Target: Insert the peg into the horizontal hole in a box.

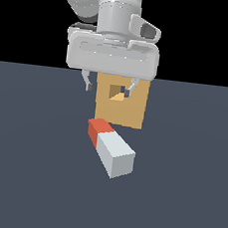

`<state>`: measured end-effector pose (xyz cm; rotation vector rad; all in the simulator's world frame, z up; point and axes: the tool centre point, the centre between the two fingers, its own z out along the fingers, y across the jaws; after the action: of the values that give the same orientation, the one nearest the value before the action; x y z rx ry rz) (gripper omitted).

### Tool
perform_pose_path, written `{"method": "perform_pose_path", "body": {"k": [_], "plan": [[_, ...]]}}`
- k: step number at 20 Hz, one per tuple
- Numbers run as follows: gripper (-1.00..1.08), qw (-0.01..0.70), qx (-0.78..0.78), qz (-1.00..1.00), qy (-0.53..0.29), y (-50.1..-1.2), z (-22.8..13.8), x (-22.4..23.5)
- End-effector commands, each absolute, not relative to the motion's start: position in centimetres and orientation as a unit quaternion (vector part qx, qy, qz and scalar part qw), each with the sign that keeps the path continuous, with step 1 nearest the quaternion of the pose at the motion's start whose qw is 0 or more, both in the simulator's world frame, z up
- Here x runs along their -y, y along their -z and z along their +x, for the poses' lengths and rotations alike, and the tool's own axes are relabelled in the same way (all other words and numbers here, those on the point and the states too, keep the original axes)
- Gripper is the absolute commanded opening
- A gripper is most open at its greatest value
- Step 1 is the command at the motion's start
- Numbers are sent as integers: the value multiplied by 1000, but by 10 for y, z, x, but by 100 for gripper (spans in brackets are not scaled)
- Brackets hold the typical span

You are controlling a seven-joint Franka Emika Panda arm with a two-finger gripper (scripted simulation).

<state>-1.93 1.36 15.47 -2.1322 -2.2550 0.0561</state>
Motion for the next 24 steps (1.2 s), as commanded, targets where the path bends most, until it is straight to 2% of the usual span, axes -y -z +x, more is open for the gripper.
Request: {"method": "perform_pose_path", "body": {"k": [1, 12, 24], "plan": [[100, 19, 726, -687, -18, -155, -19, -14], [100, 16, 749, -663, -15, -141, -17, -2], [100, 6, 813, -582, -6, -100, -5, 31]]}}
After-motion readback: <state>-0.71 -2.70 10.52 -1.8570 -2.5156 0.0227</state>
